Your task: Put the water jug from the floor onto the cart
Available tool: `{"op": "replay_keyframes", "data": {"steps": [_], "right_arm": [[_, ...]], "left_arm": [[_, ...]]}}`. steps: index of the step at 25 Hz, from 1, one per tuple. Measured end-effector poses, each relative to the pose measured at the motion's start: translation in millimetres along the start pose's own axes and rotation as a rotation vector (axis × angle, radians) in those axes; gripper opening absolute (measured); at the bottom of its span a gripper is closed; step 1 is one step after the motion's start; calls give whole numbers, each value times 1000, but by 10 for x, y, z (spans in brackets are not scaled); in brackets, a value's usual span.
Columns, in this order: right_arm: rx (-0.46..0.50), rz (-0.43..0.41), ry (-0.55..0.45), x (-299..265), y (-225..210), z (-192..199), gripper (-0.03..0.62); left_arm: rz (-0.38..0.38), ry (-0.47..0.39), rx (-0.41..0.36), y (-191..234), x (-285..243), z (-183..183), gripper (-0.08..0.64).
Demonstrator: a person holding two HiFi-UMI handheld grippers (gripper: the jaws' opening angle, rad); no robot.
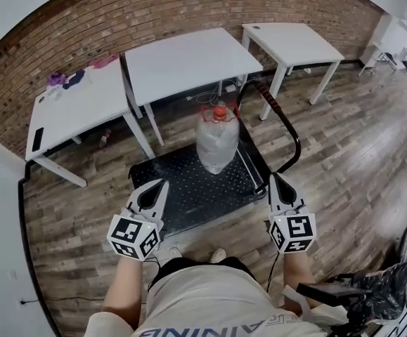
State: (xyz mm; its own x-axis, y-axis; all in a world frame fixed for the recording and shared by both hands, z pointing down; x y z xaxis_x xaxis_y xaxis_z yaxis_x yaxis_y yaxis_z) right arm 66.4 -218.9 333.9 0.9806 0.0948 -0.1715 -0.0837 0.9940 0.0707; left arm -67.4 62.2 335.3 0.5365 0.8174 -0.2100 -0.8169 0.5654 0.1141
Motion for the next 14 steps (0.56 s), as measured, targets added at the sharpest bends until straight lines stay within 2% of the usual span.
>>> {"op": "replay_keyframes", "data": {"steps": [7,14], "right_arm": [[17,-31,20,-159,475,-131,2],[38,-28,26,-293,697,-251,2]], "left_arm": [[-5,-24,43,358,231,41,0],[5,-33,79,623,288,32,0]]}}
Point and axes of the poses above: the fingertips, and each gripper's own axes: x backward along the fingers, y to its left, z out of its underside, the point moved 5 cm from there along x, backward along the fingers, and after that the axes turned 3 degrees about -z, right-handed, at the moved point
